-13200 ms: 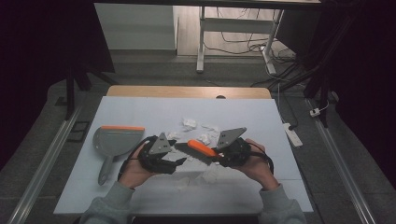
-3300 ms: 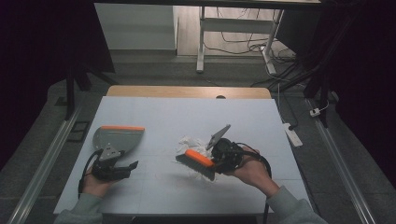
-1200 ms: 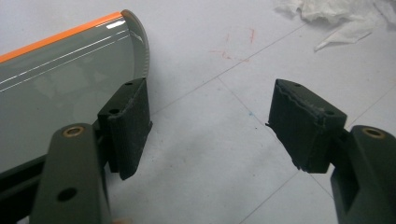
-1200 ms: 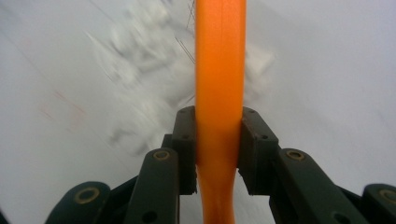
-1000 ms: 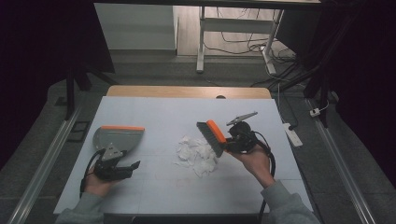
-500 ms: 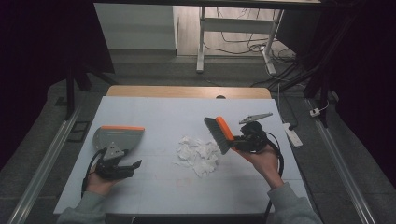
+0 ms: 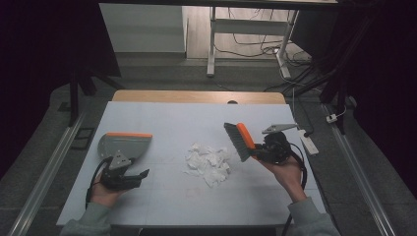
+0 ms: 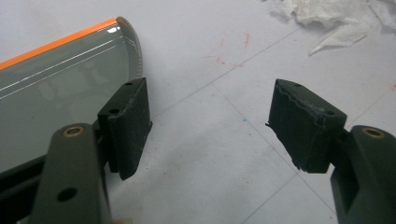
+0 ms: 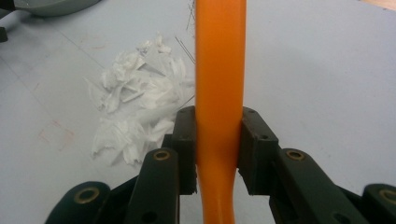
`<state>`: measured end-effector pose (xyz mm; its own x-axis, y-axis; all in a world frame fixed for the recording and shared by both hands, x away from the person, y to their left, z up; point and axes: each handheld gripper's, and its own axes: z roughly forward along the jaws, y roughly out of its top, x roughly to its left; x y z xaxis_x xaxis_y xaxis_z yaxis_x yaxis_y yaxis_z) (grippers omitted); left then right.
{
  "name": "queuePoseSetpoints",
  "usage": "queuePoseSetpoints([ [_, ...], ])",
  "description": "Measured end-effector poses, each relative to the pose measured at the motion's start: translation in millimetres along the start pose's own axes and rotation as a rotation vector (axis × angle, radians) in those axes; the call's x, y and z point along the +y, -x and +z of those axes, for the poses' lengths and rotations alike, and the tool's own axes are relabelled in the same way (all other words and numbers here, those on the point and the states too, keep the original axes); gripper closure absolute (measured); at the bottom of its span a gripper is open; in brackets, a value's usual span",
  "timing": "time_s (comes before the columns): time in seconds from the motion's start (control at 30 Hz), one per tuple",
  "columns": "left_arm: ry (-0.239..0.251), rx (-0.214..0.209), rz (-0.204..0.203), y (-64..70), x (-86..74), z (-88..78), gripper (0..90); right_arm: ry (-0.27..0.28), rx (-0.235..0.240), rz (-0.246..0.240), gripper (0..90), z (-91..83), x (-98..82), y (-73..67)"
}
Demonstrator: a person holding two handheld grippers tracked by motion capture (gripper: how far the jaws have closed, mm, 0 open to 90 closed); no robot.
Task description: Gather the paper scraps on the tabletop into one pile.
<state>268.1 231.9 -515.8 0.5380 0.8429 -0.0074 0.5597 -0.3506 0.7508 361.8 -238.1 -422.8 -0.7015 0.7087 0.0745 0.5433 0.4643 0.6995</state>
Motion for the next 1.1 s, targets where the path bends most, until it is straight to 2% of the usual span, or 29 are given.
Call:
queuePoseSetpoints([
  [0.27, -0.002, -0.003, 0.003, 1.3, 0.9, 1.3, 29.8, 0.04, -0.052, -0.023, 70.6, -15.1, -26.8, 1.8],
  [0.63, -0.001, -0.006, 0.009, 2.7, 1.1, 1.2, 29.7, 0.078, -0.118, -0.009, 70.6, -35.1, -61.4, 13.6],
  [0.7, -0.001, -0.007, 0.009, 2.6, 1.1, 1.3, 29.7, 0.089, -0.121, -0.002, 70.6, -36.1, -69.0, 16.9],
  [0.87, 0.002, -0.013, 0.011, 3.4, 1.1, 1.1, 29.5, 0.076, -0.131, 0.003, 70.6, -35.1, -83.9, 24.5],
  [1.1, -0.006, -0.018, 0.021, 4.9, 1.8, 3.1, 29.3, 0.092, -0.137, 0.007, 70.6, -34.2, -91.4, 31.1],
])
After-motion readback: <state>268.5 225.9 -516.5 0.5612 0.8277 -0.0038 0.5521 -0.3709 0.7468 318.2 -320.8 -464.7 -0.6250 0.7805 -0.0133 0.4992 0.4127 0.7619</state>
